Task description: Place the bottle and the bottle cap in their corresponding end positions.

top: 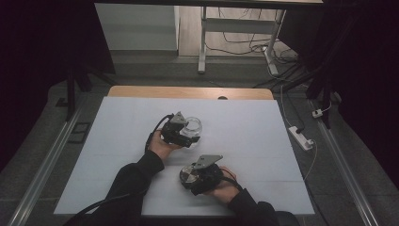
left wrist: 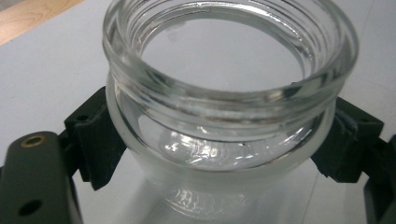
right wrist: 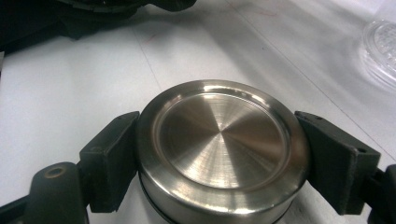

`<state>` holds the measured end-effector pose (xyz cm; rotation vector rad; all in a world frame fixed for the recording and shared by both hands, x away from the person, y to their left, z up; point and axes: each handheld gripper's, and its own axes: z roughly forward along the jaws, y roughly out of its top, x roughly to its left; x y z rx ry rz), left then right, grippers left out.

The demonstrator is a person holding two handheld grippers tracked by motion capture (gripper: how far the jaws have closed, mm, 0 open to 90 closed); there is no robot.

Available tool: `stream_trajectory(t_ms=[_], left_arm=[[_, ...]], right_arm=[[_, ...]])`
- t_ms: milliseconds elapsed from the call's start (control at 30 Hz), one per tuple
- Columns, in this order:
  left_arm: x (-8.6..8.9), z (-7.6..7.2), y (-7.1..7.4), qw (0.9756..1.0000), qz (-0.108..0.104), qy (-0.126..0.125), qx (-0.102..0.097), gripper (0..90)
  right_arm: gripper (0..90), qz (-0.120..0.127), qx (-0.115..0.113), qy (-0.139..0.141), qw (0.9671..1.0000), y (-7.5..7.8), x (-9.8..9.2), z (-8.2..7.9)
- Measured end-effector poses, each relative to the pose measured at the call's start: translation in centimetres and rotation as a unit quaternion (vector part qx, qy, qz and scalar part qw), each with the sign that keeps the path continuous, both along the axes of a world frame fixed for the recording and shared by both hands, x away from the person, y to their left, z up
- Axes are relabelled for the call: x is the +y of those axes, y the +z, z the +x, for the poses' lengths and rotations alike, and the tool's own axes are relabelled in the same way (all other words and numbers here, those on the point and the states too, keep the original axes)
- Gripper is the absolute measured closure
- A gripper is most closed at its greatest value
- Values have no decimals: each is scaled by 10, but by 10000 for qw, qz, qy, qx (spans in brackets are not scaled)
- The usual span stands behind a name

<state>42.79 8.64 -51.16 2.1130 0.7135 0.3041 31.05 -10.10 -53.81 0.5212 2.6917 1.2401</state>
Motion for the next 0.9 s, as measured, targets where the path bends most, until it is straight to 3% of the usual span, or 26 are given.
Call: stream_trajectory(t_ms=[167, 300, 533, 667, 767, 900], left_arm=[[-1, 1, -3, 9999, 98, 34, -26, 155], [1, 1, -6, 10000, 32, 27, -43, 154], [3, 1, -7, 10000, 52, -26, -57, 150], [3, 2, -8, 9999, -72, -31, 67, 130], [1, 1, -9, 9999, 148, -59, 15, 114], [1, 0, -8, 9998, 170, -60, 81, 90]], right_arm=[[181, -109, 34, -59, 9999, -1, 3, 3], [179, -247, 57, -75, 9996, -2, 6, 4], [172, -271, 38, -69, 9996, -2, 6, 4], [130, -181, 103, -43, 9998, -1, 6, 4], [100, -196, 141, -67, 9997, -1, 8, 2], [83, -152, 127, -46, 9998, 2, 9, 1]])
